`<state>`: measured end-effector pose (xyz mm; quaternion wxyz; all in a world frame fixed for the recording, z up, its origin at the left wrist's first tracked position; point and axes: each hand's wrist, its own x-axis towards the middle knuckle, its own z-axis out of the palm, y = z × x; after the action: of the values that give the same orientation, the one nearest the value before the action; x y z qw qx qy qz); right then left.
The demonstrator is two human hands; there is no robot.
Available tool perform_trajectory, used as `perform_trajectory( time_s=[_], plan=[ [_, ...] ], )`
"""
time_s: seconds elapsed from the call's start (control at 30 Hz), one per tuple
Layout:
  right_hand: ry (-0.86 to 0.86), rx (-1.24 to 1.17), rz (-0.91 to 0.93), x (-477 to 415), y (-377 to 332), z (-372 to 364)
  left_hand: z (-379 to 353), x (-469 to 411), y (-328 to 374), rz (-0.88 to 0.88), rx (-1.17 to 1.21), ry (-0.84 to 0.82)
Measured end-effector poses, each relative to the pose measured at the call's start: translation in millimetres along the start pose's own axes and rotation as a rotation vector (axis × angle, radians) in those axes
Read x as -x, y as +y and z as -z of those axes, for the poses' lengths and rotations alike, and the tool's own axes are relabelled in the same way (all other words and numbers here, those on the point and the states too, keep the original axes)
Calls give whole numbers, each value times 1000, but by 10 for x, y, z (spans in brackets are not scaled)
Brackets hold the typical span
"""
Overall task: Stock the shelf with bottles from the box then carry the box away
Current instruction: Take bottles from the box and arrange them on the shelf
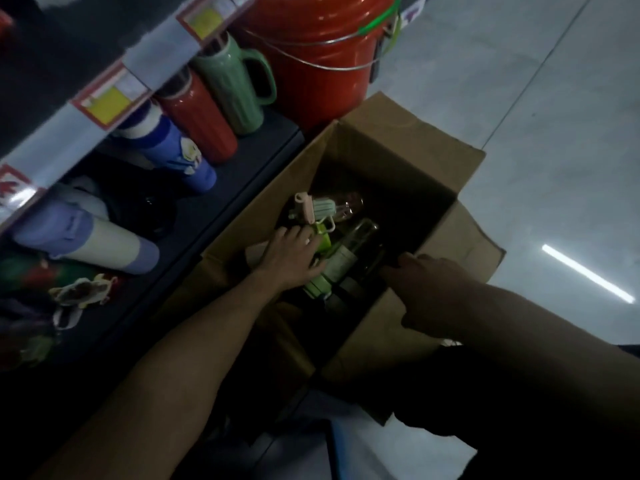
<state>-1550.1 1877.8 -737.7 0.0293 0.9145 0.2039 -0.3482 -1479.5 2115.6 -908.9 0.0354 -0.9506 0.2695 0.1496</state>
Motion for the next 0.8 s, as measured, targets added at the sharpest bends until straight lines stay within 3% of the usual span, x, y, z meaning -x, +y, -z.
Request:
perform_trajectory(
  time_s=[0.17, 0.4, 0.53, 0.8],
  plan=[
    [-52, 20, -21, 14, 105, -81, -188, -23, 457, -182, -21, 48],
    [-12, -2, 1, 32, 61, -52, -352, 9, 778, -19, 53, -5],
    [3, -2, 7, 89, 42, -11, -316, -87, 898, 183, 106, 17],
    [40, -25, 13, 143, 47, -82, 14, -680, 468, 231, -55, 47]
  ],
)
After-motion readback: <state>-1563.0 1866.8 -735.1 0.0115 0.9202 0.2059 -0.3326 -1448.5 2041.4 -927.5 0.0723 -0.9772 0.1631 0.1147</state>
